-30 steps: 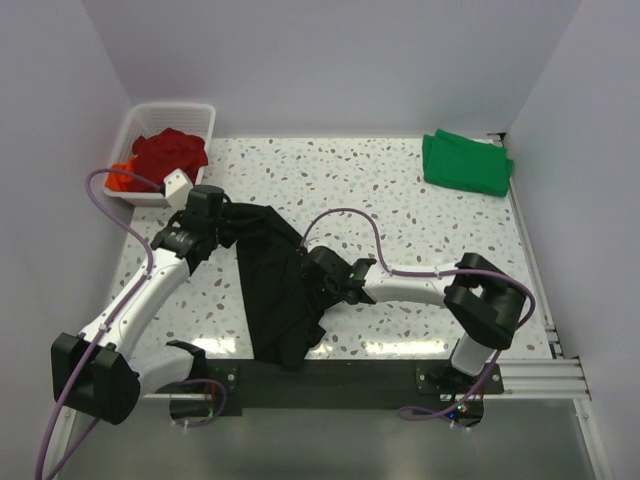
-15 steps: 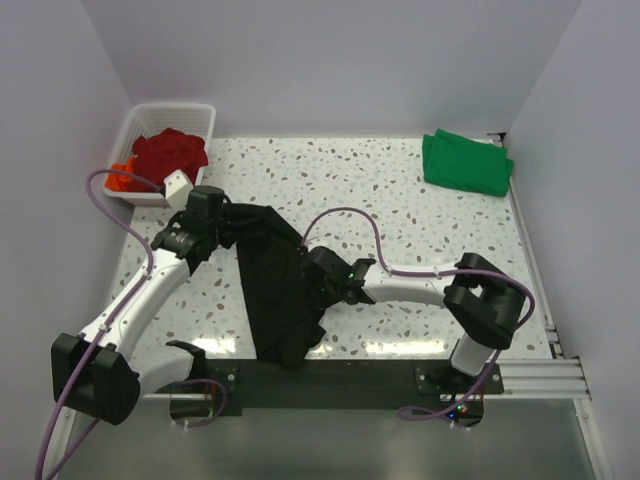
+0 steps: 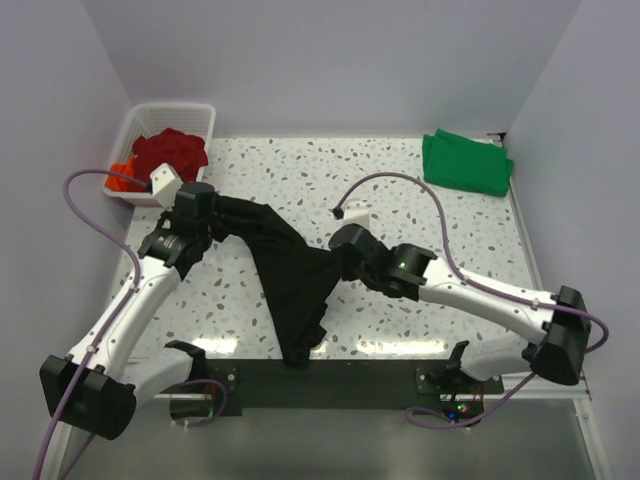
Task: Fold and stack the t-shirts
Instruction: Flatten the tshirt out
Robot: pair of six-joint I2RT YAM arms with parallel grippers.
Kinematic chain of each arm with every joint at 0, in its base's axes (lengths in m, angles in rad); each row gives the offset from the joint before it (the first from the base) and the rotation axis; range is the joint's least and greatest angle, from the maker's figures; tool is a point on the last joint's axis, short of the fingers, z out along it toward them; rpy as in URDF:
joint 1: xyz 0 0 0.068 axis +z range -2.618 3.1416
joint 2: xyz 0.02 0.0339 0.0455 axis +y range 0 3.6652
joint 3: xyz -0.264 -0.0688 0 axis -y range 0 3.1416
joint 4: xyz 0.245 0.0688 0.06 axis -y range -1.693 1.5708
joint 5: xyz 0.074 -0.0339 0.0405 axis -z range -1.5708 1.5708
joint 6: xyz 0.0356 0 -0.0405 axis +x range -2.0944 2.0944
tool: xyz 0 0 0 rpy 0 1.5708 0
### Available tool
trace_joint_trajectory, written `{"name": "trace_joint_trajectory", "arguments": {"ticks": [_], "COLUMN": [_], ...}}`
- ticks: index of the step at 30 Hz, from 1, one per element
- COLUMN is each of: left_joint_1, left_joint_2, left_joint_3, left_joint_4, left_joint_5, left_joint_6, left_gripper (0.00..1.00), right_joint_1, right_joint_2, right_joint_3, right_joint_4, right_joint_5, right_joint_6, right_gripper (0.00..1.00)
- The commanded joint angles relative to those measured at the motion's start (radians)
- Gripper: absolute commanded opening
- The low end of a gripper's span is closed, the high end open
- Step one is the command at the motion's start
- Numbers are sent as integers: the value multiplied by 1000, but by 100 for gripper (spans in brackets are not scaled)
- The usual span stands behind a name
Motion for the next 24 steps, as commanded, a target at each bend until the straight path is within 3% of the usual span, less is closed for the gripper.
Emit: {"name": "trace_joint_trajectory", "arguments": {"ticks": [1, 10, 24], "left_joint_1": [10, 10, 10], "left_joint_2": [-33, -58, -144], "left_joint_3": [94, 235, 413], "left_joint_4": [9, 104, 236], "left_joint_5": [-21, 49, 56], "left_joint_6": [12, 117, 201], "left_gripper": [0, 0, 0], "right_joint_1": [3, 2, 2], "right_joint_2": [-125, -226, -333], "right_joint_3": [106, 387, 611], "right_joint_4": [-186, -377, -296], "right_joint_5": [205, 513, 693], "right_joint_6": [-11, -145, -376], "right_gripper": [0, 0, 0]}}
